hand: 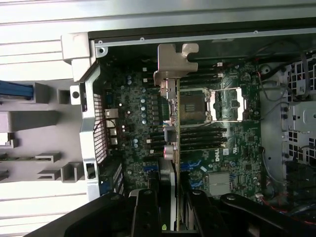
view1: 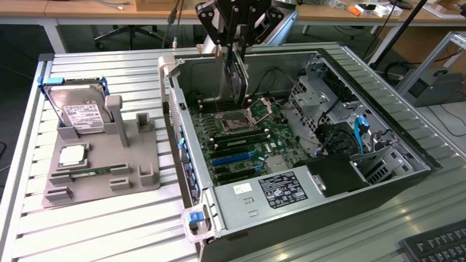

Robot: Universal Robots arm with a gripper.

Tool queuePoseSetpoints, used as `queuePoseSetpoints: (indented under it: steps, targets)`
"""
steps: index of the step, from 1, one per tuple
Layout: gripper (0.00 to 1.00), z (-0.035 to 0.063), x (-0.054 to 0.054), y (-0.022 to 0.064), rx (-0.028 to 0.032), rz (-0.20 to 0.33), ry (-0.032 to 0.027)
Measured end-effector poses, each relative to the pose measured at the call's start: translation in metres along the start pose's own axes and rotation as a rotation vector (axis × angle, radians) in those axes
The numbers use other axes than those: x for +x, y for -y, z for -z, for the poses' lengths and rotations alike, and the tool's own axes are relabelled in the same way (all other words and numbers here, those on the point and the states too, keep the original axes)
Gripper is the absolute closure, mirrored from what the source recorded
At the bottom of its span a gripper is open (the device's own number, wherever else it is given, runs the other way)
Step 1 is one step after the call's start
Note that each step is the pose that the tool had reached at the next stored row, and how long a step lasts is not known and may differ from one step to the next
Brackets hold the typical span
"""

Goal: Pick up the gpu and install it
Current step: 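Pick up the gpu and move the gpu toward the slot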

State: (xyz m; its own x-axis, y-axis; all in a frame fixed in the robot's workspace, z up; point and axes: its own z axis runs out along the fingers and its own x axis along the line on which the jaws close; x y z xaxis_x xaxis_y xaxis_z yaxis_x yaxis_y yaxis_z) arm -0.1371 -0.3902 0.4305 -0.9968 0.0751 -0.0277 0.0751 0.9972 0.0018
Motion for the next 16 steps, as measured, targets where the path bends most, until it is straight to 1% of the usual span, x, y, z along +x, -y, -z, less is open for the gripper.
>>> queuePoseSetpoints:
  steps: [16]
  targets:
    - [0.73,-0.0003,-0.0076,-0.0006,0.0001,0.0,0.0]
